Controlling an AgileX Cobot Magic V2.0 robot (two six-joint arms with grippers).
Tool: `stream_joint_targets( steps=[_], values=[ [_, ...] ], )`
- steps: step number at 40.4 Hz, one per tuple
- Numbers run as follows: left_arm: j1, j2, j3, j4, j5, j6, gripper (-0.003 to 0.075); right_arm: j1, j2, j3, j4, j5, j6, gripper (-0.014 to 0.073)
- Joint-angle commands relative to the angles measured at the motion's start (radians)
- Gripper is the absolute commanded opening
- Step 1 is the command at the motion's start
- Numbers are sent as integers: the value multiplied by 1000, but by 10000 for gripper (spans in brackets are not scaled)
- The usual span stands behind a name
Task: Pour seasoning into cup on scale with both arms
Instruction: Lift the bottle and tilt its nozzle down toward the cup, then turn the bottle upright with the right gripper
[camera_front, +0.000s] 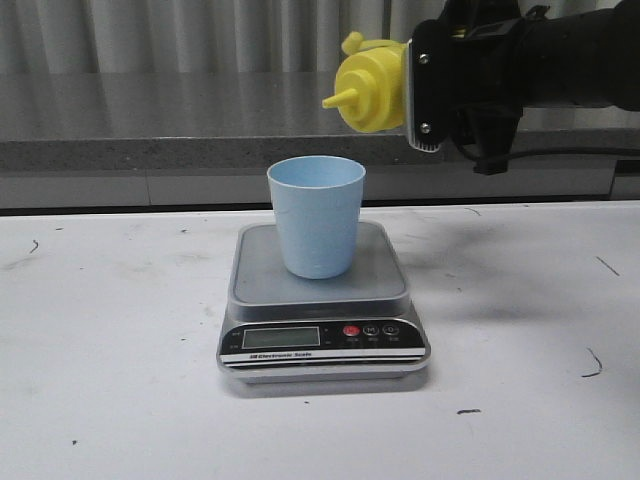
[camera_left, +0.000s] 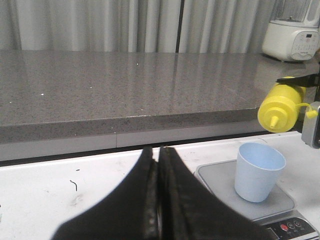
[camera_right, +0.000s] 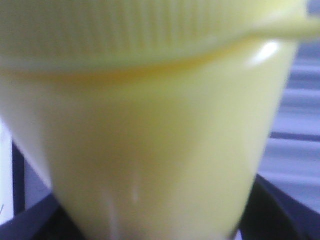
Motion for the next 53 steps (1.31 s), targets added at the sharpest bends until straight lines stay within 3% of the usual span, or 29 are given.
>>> stream_joint_targets(
  steps=[1,10,15,24,35,53],
  values=[
    [1,10,-26,-8,-80,-10,-20,15,-55,-39,111,-133,45,235],
    [1,10,-26,-8,-79,-10,-20,78,-56,-39,440,-147,186,239],
    [1,10,-26,-8,-79,-10,-20,103,-77,-39,624,-118,330,239],
    [1,10,-26,-8,-79,-10,-20,96,-181,-39,889,95,661,239],
    [1,10,-26,-8,-79,-10,-20,96,-300,-39,894,334,783,237],
    [1,10,-26,-8,-79,-10,-20,96,-334,-37,894,340,781,234]
  ],
)
